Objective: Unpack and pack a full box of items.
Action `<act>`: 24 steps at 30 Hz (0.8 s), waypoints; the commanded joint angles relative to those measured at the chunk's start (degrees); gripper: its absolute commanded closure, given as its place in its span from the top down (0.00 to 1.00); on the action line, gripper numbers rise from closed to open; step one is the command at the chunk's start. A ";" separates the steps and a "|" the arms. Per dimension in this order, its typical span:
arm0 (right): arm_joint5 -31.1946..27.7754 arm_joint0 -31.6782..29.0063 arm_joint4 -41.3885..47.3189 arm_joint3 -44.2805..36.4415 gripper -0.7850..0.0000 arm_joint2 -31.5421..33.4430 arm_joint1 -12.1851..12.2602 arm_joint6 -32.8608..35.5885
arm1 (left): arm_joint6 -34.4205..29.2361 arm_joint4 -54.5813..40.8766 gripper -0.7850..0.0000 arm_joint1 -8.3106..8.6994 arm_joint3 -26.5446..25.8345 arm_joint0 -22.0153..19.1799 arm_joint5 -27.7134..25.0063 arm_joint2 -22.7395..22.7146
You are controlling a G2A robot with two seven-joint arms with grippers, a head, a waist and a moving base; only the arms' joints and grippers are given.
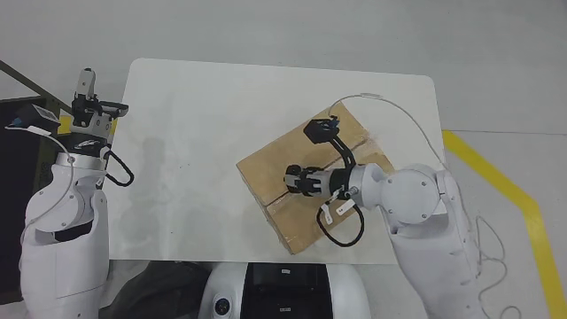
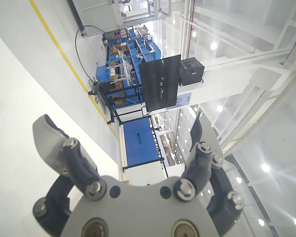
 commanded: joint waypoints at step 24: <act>-0.51 1.15 4.05 3.72 0.00 -4.04 0.68 1.30 | 0.00 0.00 1.00 0.00 0.00 0.00 0.00 0.00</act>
